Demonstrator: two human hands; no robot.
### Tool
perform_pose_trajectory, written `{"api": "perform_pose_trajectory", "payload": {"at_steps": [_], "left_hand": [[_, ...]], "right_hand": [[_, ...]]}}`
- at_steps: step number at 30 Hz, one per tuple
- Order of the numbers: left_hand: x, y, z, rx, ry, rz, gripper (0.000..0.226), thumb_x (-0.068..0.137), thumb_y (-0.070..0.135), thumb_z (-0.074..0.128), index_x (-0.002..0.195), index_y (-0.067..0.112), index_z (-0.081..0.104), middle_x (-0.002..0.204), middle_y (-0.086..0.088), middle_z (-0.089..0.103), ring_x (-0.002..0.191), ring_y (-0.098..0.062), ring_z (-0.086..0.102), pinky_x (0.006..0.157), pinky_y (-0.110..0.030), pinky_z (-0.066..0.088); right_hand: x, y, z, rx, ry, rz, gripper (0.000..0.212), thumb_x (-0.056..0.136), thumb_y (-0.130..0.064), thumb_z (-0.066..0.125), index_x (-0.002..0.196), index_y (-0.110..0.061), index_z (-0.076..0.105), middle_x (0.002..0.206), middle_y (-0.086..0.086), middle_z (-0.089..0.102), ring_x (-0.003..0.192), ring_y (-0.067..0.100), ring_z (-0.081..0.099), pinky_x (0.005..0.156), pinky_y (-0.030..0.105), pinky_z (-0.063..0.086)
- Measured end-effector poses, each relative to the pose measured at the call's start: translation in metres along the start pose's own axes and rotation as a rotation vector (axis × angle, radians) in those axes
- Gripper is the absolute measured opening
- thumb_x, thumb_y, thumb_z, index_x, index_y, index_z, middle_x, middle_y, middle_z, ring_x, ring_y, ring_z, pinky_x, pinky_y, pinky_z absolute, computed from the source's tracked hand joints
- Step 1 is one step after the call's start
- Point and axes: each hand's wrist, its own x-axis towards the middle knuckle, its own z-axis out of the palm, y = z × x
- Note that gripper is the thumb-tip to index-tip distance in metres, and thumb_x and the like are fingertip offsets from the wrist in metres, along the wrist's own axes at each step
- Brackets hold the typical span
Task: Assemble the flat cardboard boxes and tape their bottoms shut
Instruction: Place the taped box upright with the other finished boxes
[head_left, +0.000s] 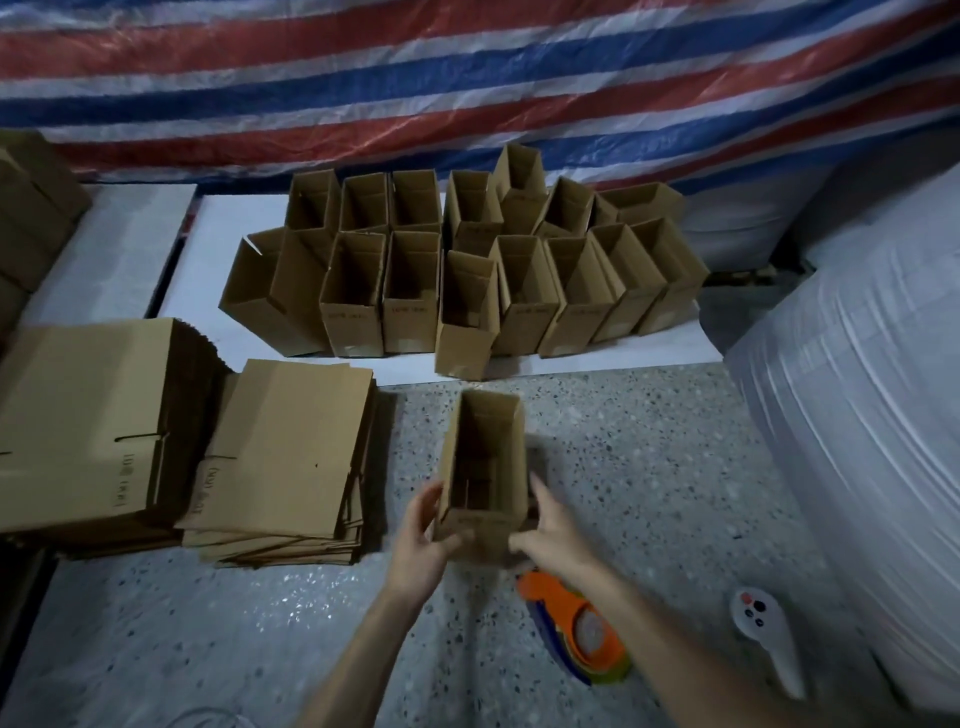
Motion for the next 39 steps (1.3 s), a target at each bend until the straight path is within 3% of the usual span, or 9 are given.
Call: {"api": "perform_pose_trajectory", "payload": {"at_steps": [2, 6, 9, 18, 21, 24, 28, 34, 39], "left_hand": [[0.007, -0.010, 0.001, 0.082, 0.013, -0.085, 0.056, 0.080, -0.005, 0.074, 0.122, 0.023, 0.049, 0.124, -0.003, 0.058, 0.117, -0.021, 0.057, 0.087, -0.034, 0.057], [0.017, -0.015, -0.004, 0.023, -0.051, -0.293, 0.053, 0.079, 0.010, 0.067, 0.122, 0.031, 0.046, 0.127, 0.001, 0.054, 0.113, -0.019, 0.054, 0.074, -0.033, 0.052], [0.029, -0.005, -0.003, 0.004, -0.042, -0.365, 0.050, 0.083, 0.041, 0.069, 0.129, 0.038, 0.048, 0.126, 0.008, 0.052, 0.104, -0.010, 0.052, 0.081, -0.039, 0.048], [0.079, 0.030, 0.013, 0.064, -0.038, -0.277, 0.033, 0.094, 0.025, 0.067, 0.126, 0.023, 0.058, 0.109, 0.002, 0.067, 0.102, -0.014, 0.063, 0.092, -0.036, 0.052], [0.089, 0.033, 0.025, 0.052, -0.050, -0.249, 0.022, 0.094, 0.017, 0.068, 0.116, 0.016, 0.067, 0.105, 0.001, 0.070, 0.098, -0.016, 0.066, 0.079, -0.027, 0.054], [0.101, 0.035, 0.036, 0.057, 0.037, -0.174, 0.013, 0.090, 0.000, 0.068, 0.102, 0.004, 0.071, 0.083, -0.005, 0.069, 0.077, -0.018, 0.064, 0.063, -0.019, 0.051], [0.115, 0.042, 0.049, 0.116, 0.061, -0.084, 0.008, 0.090, -0.001, 0.070, 0.090, 0.007, 0.072, 0.074, -0.003, 0.067, 0.070, -0.015, 0.063, 0.059, -0.018, 0.051], [0.133, 0.063, 0.067, 0.131, -0.001, 0.018, 0.012, 0.089, 0.001, 0.070, 0.088, 0.012, 0.074, 0.076, 0.005, 0.073, 0.066, -0.005, 0.066, 0.059, -0.015, 0.051], [0.147, 0.077, 0.069, 0.063, -0.003, 0.055, 0.017, 0.088, -0.010, 0.066, 0.085, 0.005, 0.073, 0.075, -0.013, 0.071, 0.067, -0.014, 0.066, 0.061, -0.016, 0.054]], "right_hand": [[0.002, 0.006, 0.010, 0.115, -0.098, 0.072, 0.092, 0.071, -0.021, 0.072, 0.151, -0.042, 0.032, 0.133, 0.000, 0.061, 0.119, 0.025, 0.060, 0.099, 0.053, 0.053], [0.010, 0.011, 0.026, 0.196, 0.032, 0.205, 0.093, 0.074, -0.074, 0.062, 0.154, -0.041, 0.028, 0.148, -0.006, 0.049, 0.134, 0.023, 0.049, 0.105, 0.052, 0.047], [0.029, 0.009, 0.034, 0.148, 0.147, 0.234, 0.069, 0.097, -0.052, 0.054, 0.156, -0.034, 0.025, 0.155, -0.001, 0.041, 0.137, 0.028, 0.046, 0.102, 0.056, 0.049], [0.082, -0.008, 0.008, 0.143, 0.372, 0.257, 0.062, 0.100, -0.007, 0.041, 0.157, -0.026, 0.027, 0.156, 0.011, 0.038, 0.138, 0.034, 0.045, 0.108, 0.055, 0.044], [0.084, -0.005, -0.025, 0.031, 0.477, 0.244, 0.057, 0.098, -0.001, 0.048, 0.150, -0.022, 0.040, 0.142, 0.009, 0.054, 0.112, 0.023, 0.061, 0.075, 0.031, 0.056], [0.091, 0.002, -0.062, -0.043, 0.585, 0.192, 0.036, 0.096, -0.001, 0.054, 0.128, -0.016, 0.058, 0.110, 0.002, 0.065, 0.080, 0.008, 0.057, 0.054, 0.012, 0.034], [0.106, 0.006, -0.116, -0.063, 0.703, 0.184, 0.026, 0.096, -0.003, 0.053, 0.116, -0.014, 0.065, 0.103, 0.005, 0.064, 0.091, 0.021, 0.058, 0.069, 0.023, 0.043], [0.128, 0.006, -0.196, 0.042, 0.836, 0.266, 0.049, 0.086, 0.007, 0.042, 0.125, -0.013, 0.064, 0.111, 0.012, 0.065, 0.100, 0.033, 0.062, 0.088, 0.049, 0.058], [0.142, 0.005, -0.238, 0.048, 0.957, 0.310, 0.049, 0.090, 0.007, 0.043, 0.129, -0.013, 0.064, 0.121, 0.015, 0.066, 0.109, 0.036, 0.063, 0.096, 0.044, 0.054]]}}
